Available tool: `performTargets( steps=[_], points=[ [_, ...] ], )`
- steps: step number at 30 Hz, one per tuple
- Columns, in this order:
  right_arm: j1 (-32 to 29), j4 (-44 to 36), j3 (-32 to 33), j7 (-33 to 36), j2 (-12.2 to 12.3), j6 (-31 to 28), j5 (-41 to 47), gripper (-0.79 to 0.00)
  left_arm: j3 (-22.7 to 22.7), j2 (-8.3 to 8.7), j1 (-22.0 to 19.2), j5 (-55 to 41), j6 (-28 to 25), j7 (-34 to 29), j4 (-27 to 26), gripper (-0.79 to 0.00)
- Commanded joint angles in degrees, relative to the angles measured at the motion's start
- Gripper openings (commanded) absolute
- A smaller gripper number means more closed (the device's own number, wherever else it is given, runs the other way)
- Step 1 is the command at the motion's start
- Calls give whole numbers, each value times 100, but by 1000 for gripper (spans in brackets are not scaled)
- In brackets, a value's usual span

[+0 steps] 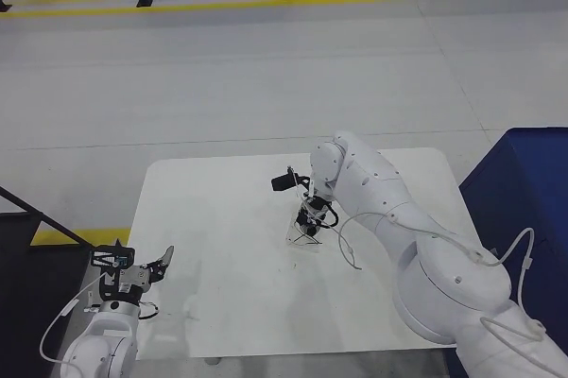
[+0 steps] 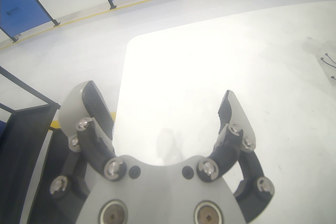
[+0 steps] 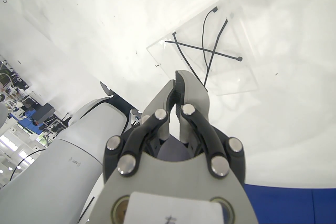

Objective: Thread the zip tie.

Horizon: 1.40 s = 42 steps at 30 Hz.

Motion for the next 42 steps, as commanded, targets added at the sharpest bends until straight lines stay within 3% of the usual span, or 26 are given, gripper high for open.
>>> performTargets(
  steps=[1, 14, 21, 37, 42],
  points=[
    [0, 0, 0, 0, 0, 0, 0, -785, 0, 0, 0, 0, 0, 0, 0, 0],
    [-235, -783, -248, -799, 27, 817, -1081, -785, 0, 0, 0, 0, 0, 0, 0, 0],
    [-398, -1000, -368, -1213, 21, 1565, -1684, -785, 0, 0, 0, 0, 0, 0, 0, 0],
    [-557, -1061, -267, -1248, -14, 1904, -2117, -785, 0, 0, 0, 0, 0, 0, 0, 0],
    [-564, -1127, -237, -1206, -42, 2202, -2271, -582, 0, 0, 0, 0, 0, 0, 0, 0]
  ],
)
